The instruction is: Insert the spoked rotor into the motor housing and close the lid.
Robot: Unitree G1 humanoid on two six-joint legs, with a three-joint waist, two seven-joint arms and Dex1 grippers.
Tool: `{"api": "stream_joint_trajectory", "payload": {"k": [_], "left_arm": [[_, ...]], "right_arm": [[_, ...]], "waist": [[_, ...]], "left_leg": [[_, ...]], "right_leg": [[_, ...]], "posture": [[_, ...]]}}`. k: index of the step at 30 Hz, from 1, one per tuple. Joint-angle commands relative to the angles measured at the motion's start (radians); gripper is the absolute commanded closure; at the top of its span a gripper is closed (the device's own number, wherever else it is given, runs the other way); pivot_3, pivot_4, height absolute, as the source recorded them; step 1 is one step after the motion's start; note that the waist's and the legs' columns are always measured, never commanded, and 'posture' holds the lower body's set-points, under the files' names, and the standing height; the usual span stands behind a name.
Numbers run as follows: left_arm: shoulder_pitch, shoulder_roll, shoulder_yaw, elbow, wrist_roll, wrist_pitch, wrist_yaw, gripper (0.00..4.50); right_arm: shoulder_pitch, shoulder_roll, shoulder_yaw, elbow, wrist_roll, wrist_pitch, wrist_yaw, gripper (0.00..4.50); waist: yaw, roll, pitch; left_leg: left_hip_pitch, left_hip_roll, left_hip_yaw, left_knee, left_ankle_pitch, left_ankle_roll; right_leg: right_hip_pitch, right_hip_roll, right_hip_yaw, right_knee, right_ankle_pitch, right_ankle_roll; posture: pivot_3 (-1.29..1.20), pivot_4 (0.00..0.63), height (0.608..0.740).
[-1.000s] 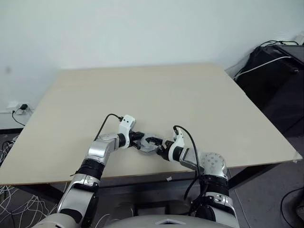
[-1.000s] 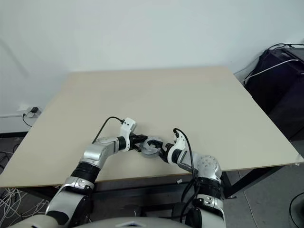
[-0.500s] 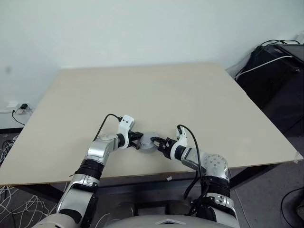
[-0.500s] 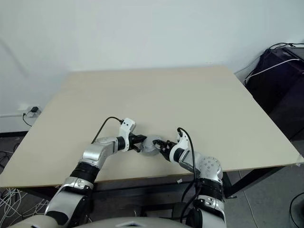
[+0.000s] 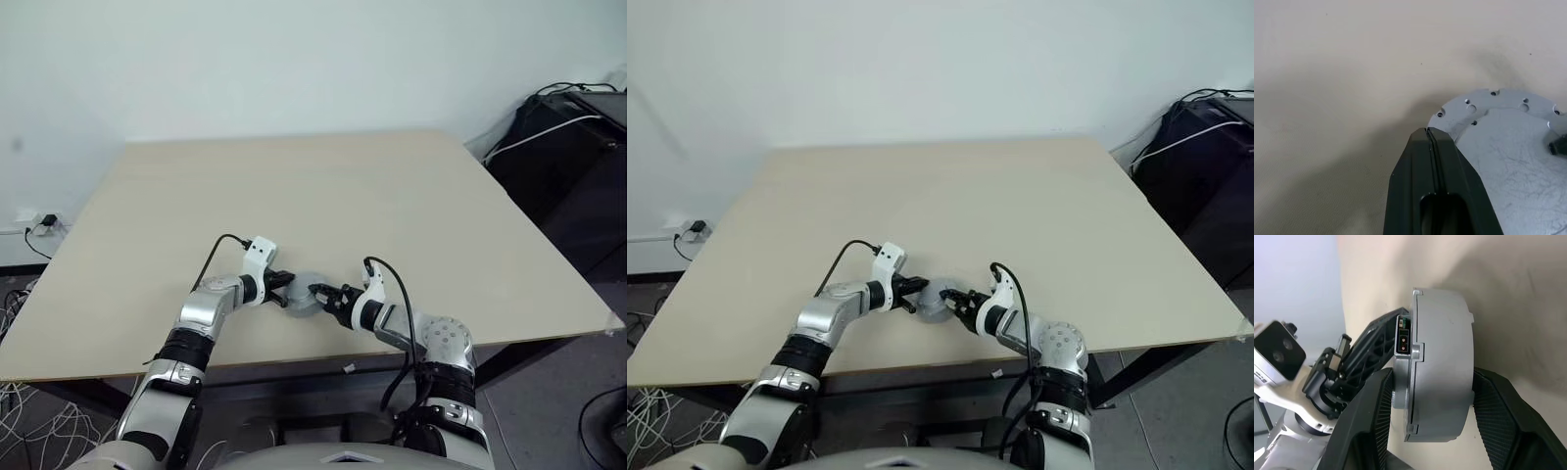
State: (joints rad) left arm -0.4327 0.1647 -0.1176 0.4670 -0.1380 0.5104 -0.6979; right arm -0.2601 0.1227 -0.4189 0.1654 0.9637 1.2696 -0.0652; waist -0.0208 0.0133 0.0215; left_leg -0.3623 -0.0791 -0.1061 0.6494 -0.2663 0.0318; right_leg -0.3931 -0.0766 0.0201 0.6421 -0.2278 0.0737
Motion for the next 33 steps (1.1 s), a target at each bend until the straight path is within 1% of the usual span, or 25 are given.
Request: {"api": "stream_joint_trajectory", "payload": {"k": [1, 7, 19, 29, 33], "left_arm": [[0.008, -0.021, -0.028, -0.006, -0.006, 0.004, -0.015, 4.50], [0.015, -0.021, -0.027, -0.021, -0.010, 0.005, -0.017, 4.50], [0.097, -0.033, 0.015, -0.181, -0.061, 0.035, -0.008, 4.50], [0.191, -0.032, 0.048, -0.377, -0.148, 0.077, 0.014, 4.50], [0.230, -0.051, 0.093, -0.460, -0.220, 0.078, 0.034, 4.50]], "right_arm": [[0.035, 0.124, 0.081, -0.041, 0.035, 0.025, 0.025, 2.36], [0.035, 0.126, 0.080, -0.039, 0.030, 0.031, 0.025, 2.36], [0.036, 0.125, 0.073, -0.030, 0.022, 0.016, 0.025, 2.37], [0.047, 0.114, 0.065, -0.036, 0.025, 0.011, 0.020, 2.38], [0.052, 0.114, 0.058, -0.039, 0.027, 0.008, 0.014, 2.38]], "waist": [[0.000, 0.000, 0.000], [0.000, 0.000, 0.000], [-0.009, 0.000, 0.000], [-0.009, 0.000, 0.000], [-0.009, 0.000, 0.000]], "left_leg": [[0.000, 0.000, 0.000, 0.000, 0.000, 0.000], [0.000, 0.000, 0.000, 0.000, 0.000, 0.000], [0.000, 0.000, 0.000, -0.001, 0.000, 0.000], [0.000, 0.001, 0.000, -0.001, 0.000, 0.000], [-0.001, 0.001, 0.000, -0.001, 0.000, 0.000]], "right_leg": [[0.000, 0.000, 0.000, 0.000, 0.000, 0.000], [0.000, 0.000, 0.000, 0.000, 0.000, 0.000], [-0.001, 0.000, 0.000, 0.000, 0.000, 0.000], [-0.001, 0.000, 0.001, 0.000, -0.001, -0.001], [-0.001, 0.000, 0.001, 0.000, -0.001, -0.001]], "posture": [[0.00, 0.000, 0.740], [0.00, 0.000, 0.740], [0.00, 0.000, 0.740], [0.00, 0.000, 0.740], [0.00, 0.000, 0.740]]}}
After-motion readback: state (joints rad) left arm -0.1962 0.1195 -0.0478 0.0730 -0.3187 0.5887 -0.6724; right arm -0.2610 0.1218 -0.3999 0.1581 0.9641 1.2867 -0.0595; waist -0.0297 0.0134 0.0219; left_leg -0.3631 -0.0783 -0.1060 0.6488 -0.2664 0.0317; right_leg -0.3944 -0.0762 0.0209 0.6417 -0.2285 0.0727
